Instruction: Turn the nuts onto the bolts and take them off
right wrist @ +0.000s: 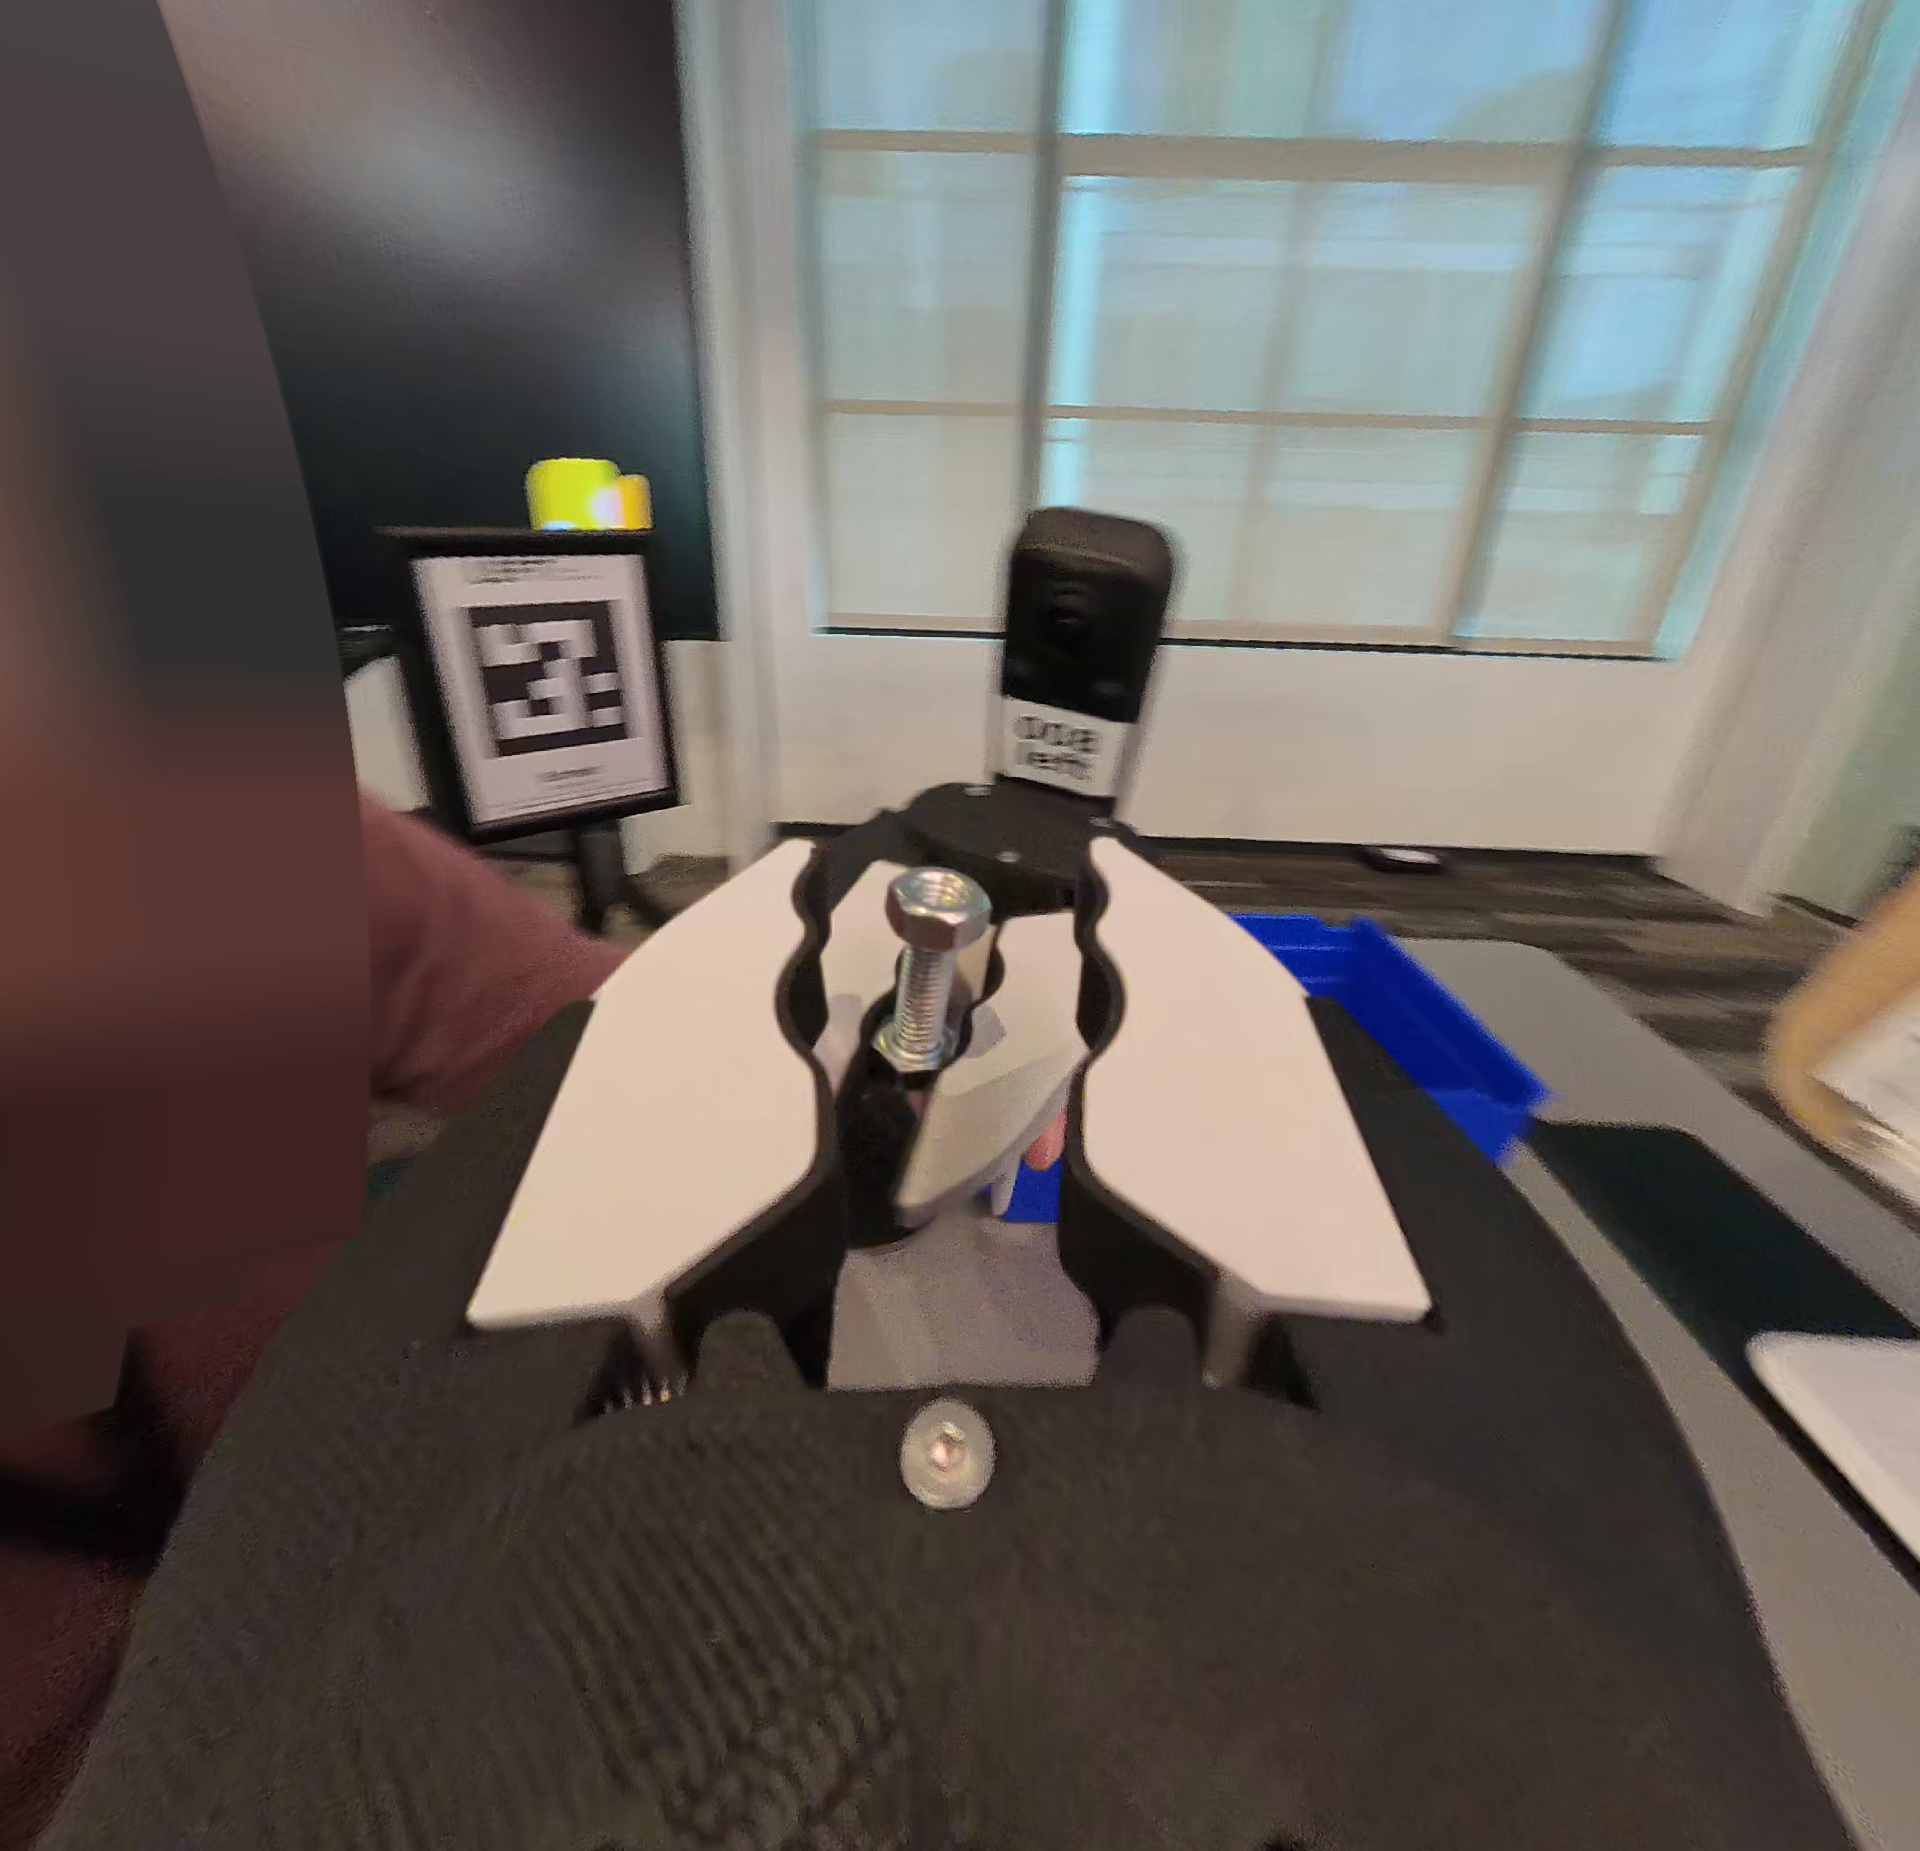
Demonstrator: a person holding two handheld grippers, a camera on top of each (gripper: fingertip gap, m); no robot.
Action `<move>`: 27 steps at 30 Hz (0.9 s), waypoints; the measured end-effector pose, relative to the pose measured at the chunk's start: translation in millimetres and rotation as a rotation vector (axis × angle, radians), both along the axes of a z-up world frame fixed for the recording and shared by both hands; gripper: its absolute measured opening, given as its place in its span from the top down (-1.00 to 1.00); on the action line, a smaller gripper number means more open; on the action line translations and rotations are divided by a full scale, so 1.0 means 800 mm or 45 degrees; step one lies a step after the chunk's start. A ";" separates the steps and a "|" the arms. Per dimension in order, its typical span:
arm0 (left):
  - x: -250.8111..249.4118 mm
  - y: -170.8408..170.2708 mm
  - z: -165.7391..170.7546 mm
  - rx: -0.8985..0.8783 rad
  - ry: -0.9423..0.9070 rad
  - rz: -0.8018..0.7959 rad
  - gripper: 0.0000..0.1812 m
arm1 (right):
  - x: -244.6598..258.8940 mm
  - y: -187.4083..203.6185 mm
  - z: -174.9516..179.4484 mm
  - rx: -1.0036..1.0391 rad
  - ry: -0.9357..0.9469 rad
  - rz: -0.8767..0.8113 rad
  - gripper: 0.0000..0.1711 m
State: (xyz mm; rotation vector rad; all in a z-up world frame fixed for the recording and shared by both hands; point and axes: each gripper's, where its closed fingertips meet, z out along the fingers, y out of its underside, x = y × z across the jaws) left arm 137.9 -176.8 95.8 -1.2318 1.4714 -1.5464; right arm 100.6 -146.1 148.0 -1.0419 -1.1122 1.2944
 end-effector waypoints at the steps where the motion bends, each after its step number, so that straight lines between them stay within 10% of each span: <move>1: 0.001 0.018 0.000 0.042 -0.004 0.124 0.84 | 0.001 0.010 0.003 -0.012 0.005 -0.097 0.47; 5: -0.008 0.076 0.009 0.137 -0.075 0.514 0.85 | 0.000 0.026 0.006 -0.055 -0.001 -0.334 0.52; 15: -0.005 0.096 -0.006 0.202 -0.009 0.658 0.85 | 0.000 0.060 -0.015 -0.084 -0.062 -0.668 0.65; 22: 0.001 0.081 -0.008 0.134 -0.009 0.528 0.85 | 0.000 0.050 -0.015 -0.108 -0.118 -0.496 0.79; 27: 0.001 0.026 0.003 0.040 -0.048 0.138 0.85 | 0.002 0.001 -0.006 -0.138 -0.068 0.068 0.79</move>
